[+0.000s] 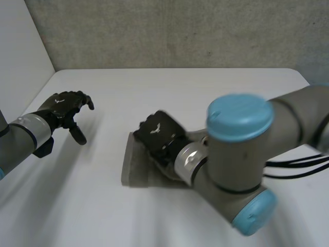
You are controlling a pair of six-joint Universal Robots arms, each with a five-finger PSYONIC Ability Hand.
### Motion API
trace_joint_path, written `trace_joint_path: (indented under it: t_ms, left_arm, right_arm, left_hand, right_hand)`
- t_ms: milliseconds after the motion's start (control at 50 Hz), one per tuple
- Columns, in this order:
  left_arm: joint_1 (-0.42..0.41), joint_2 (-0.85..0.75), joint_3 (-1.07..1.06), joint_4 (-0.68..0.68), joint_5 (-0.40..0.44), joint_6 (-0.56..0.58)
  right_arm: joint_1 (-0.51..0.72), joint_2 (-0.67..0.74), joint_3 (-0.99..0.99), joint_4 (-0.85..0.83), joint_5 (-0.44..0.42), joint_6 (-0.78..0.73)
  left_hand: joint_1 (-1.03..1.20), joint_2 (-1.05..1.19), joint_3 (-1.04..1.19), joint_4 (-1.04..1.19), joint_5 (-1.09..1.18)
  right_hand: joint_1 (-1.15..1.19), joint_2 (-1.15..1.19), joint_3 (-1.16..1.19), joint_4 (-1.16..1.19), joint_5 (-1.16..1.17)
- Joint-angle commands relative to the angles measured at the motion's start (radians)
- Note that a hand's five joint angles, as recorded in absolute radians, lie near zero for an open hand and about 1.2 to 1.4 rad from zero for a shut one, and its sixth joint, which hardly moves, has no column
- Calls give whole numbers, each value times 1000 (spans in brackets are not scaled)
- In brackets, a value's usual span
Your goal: Fold the towel.
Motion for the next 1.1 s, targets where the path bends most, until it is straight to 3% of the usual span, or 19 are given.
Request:
trace_joint_path:
  t_ms: [20,240,280,320,540,700,800,960,1100]
  left_arm:
    - [-23,-2,5,0,-1,0]
    - [-40,-1,4,0,-6,-3]
    - [-38,-1,2,0,-6,-9]
    - [-38,-1,4,0,-4,-17]
    - [-59,1,4,0,-3,-42]
    - [-102,5,2,-2,-3,-42]
    - [-130,10,-7,0,-1,-42]
    - [-190,1,-50,5,4,-39]
    - [-222,-5,-109,49,1,-26]
  right_arm:
    - [0,72,-30,-42,-6,34]
    - [28,127,-171,-18,3,58]
    - [36,139,-175,2,0,60]
    - [57,151,-178,53,-4,61]
    - [14,43,-48,87,-12,110]
    - [-206,-213,269,33,-70,199]
    - [-335,-282,468,-62,-119,199]
    - [-463,-292,696,-249,-168,184]
    - [-484,-290,716,-297,-155,179]
  left_hand:
    - [-29,-23,-19,-24,0]
    - [-32,-26,-22,-27,-3]
    - [-29,-23,-19,-24,0]
    - [-29,-23,-19,-24,0]
    - [-29,-23,-19,-24,0]
    - [-23,-17,-13,-19,6]
    - [-17,-11,-8,-13,12]
    - [1,6,10,5,29]
    - [3,9,13,8,32]
  right_hand:
    - [83,92,58,60,67]
    - [83,92,58,60,67]
    - [-28,-19,-52,-50,-43]
    - [-1139,-1130,-1164,-1162,-1154]
    - [-1139,-1130,-1164,-1162,-1154]
    - [-1139,-1130,-1164,-1162,-1154]
    - [-1139,-1130,-1164,-1162,-1154]
    - [-915,-906,-939,-937,-930]
    - [-794,-785,-819,-817,-810]
